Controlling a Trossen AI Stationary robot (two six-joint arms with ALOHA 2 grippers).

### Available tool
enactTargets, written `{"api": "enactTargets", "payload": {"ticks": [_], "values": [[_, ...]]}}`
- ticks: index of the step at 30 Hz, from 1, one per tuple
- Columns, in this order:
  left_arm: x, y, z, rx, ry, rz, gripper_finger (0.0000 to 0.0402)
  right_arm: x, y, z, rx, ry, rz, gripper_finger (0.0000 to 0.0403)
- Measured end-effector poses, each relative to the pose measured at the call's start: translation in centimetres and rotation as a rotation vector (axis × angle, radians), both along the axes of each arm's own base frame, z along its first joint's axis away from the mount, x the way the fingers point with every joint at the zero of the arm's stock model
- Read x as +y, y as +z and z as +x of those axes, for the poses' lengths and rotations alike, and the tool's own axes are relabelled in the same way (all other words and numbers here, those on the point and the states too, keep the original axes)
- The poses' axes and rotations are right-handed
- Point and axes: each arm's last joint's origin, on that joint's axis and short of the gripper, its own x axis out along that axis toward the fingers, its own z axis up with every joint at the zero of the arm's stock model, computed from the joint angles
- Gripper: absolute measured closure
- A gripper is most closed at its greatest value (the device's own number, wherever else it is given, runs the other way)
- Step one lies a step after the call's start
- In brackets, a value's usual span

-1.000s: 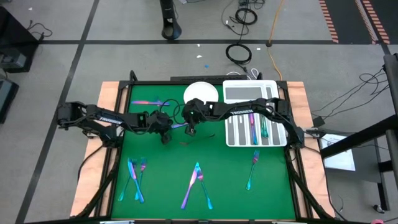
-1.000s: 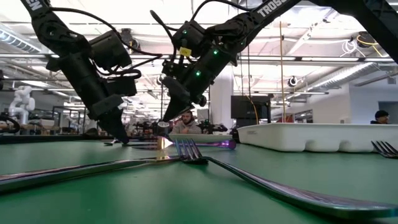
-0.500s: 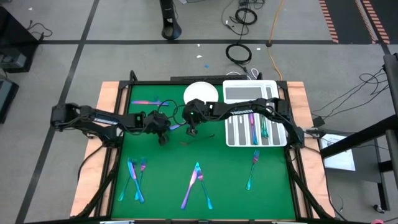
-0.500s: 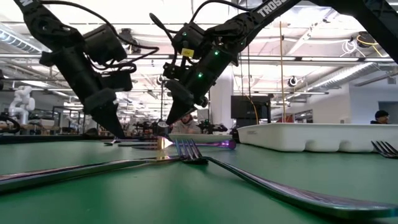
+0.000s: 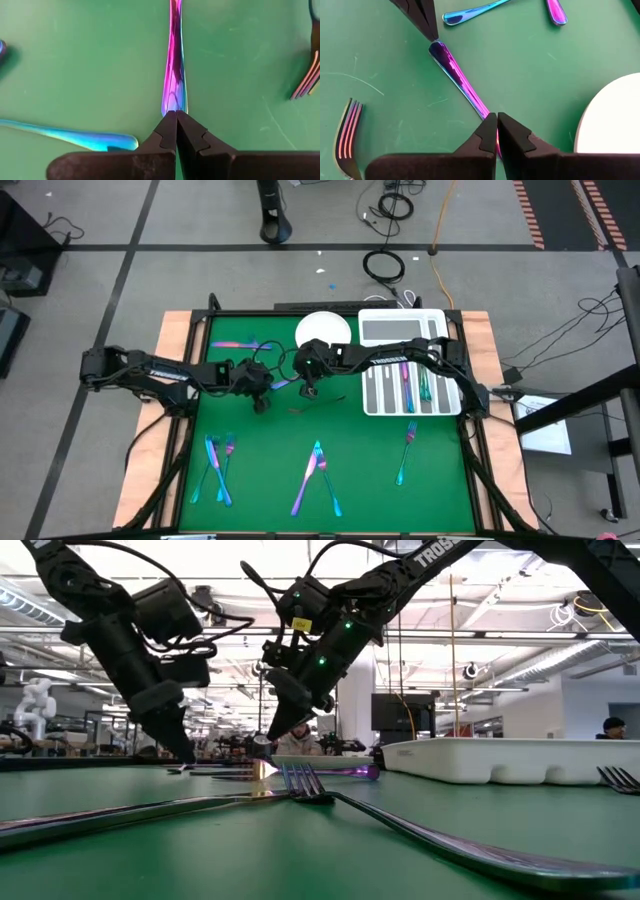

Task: Sort silverware
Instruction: Put the iridescent knife into the white silverware tray

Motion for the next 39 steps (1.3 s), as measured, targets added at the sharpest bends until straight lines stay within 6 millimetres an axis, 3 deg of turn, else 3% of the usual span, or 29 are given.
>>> {"api": "enactTargets", "payload": {"ticks": [20,25,32,39], "values": [[0.0,-1.3,0.5,0.041,-0.009,-0.027,0.0402,0.0,0.0,0.0,0.000,-0.001,0.001,0.0396],[0.0,-1.5,0.3,0.069,-0.013,-0.040,0.0402,0.2,-0.1,0.0,0.016,0.140,-0.004,0.0394],[-0.1,-1.6,0.2,0.082,-0.013,-0.046,0.0402,0.8,-0.1,0.1,0.032,0.372,-0.115,0.0339],[-0.1,-1.6,0.1,0.087,-0.016,-0.045,0.0402,-0.1,-0.2,-0.2,0.048,0.378,-0.124,0.0280]]}}
